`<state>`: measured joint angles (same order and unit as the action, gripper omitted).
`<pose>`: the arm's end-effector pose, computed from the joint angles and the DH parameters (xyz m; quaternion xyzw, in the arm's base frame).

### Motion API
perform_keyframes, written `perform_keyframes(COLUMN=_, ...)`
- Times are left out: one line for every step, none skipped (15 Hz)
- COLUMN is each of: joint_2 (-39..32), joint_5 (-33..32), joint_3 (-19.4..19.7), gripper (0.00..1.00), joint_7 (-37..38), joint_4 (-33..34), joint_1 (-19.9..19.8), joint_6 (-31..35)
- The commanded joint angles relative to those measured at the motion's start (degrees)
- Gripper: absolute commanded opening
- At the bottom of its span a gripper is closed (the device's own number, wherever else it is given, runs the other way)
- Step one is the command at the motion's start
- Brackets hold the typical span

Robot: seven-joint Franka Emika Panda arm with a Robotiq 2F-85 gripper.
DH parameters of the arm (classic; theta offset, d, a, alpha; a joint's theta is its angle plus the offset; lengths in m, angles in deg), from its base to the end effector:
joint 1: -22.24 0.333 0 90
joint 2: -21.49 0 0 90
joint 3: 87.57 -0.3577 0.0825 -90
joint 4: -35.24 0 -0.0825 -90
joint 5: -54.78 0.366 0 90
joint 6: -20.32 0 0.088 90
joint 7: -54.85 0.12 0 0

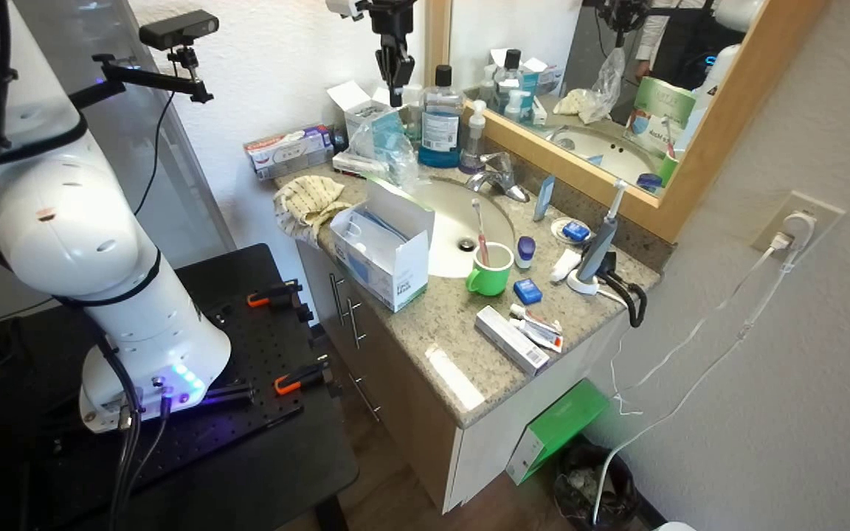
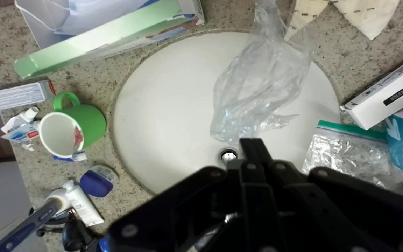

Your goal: Take the plastic from the white box and place it in the sink

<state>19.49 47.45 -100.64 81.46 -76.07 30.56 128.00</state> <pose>0.5070 0.1852 0.4915 0.9970 -0.0229 -0.0215 0.0708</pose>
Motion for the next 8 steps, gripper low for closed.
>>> perform_keyframes(joint_2=-5.3, joint_5=1.1, joint_3=1.5, gripper=0.0, joint_7=-3.0, joint_4=4.9, joint_1=0.9, joint_6=-0.3)
perform_keyframes(joint_2=-6.5, joint_5=1.0, joint_3=1.8, gripper=0.0, joint_7=-3.0, joint_4=5.7, joint_1=1.0, joint_6=-0.1)
perform_keyframes(joint_2=-7.5, joint_5=1.2, joint_3=2.1, gripper=0.0, joint_7=-3.6, joint_4=6.3, joint_1=1.1, joint_6=0.2)
perform_keyframes(joint_2=-8.6, joint_5=1.7, joint_3=2.3, gripper=0.0, joint_7=-4.0, joint_4=7.0, joint_1=1.2, joint_6=0.6)
perform_keyframes(joint_2=-9.5, joint_5=1.9, joint_3=2.5, gripper=0.0, joint_7=-4.0, joint_4=7.5, joint_1=1.3, joint_6=1.1)
perform_keyframes(joint_2=-10.4, joint_5=2.6, joint_3=2.7, gripper=0.0, joint_7=-4.7, joint_4=7.9, joint_1=1.3, joint_6=1.8)
perform_keyframes(joint_2=-11.3, joint_5=3.5, joint_3=2.9, gripper=0.0, joint_7=-5.1, joint_4=8.2, joint_1=1.3, joint_6=2.5)
perform_keyframes(joint_2=-12.2, joint_5=4.1, joint_3=3.1, gripper=0.0, joint_7=-5.2, joint_4=8.5, joint_1=1.4, joint_6=3.0)
